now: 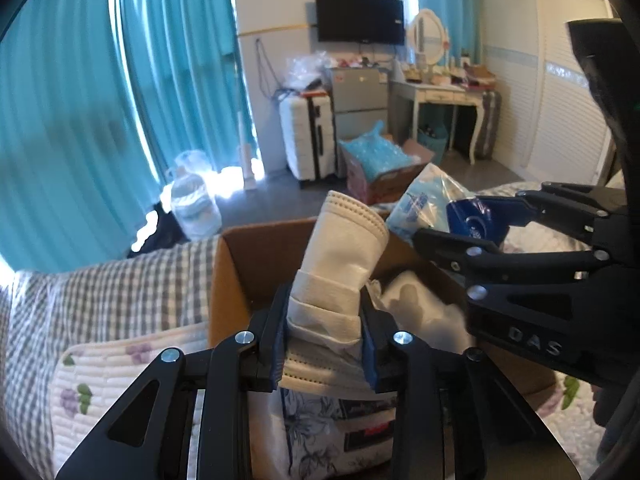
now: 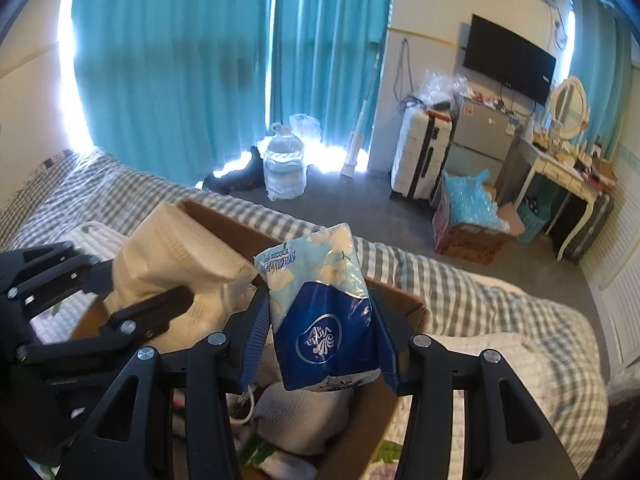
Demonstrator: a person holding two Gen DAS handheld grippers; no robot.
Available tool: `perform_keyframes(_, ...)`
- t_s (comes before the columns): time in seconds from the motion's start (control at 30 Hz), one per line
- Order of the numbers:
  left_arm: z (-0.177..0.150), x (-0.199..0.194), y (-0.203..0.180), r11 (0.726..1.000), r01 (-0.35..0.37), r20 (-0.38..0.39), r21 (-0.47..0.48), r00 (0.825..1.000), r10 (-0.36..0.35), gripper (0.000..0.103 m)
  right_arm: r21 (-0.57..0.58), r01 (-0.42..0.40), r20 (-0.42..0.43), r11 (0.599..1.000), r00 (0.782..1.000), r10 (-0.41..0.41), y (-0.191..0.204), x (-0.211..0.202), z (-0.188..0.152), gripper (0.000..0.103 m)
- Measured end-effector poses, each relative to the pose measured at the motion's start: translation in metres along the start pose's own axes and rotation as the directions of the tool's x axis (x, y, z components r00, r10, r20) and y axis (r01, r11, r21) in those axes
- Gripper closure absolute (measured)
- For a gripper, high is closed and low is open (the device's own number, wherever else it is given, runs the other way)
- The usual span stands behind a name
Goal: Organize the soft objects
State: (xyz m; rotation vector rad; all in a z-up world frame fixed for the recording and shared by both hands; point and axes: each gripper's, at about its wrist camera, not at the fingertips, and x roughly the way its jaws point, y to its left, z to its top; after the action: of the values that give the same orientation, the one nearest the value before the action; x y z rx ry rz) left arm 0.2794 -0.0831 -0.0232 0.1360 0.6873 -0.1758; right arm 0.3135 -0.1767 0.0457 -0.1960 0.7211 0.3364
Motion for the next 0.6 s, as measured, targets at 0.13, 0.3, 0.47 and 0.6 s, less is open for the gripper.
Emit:
perform_keyframes(0.13, -0.001, 0.003, -0.004, 1.000, 0.001, -0.005, 0.003, 1.000, -0.001, 0.063, 0.063, 0.004, -0.021, 0.998, 1.000, -0.002, -0.011, 0.021, -0.006, 0.047)
perform_keyframes(0.3, 0.002, -0.006, -0.013, 0.999, -0.044, 0.011, 0.012, 0.999, 0.044, 0.027, 0.076, 0.035, 0.000, 0.997, 0.999, -0.035, -0.016, 0.017, -0.008, 0.025)
perform_keyframes(0.47, 0.011, -0.041, -0.018, 0.997, -0.069, 0.040, 0.015, 0.997, 0.068, 0.026, 0.113, 0.050, 0.025, 0.992, 0.998, -0.054, -0.023, -0.012, -0.003, 0.025)
perform_keyframes(0.6, 0.027, -0.088, -0.016, 0.997, -0.077, 0.088, -0.002, 0.993, 0.077, 0.026, 0.118, 0.074, 0.070, 0.990, 0.994, -0.082, -0.025, -0.062, 0.010, 0.025)
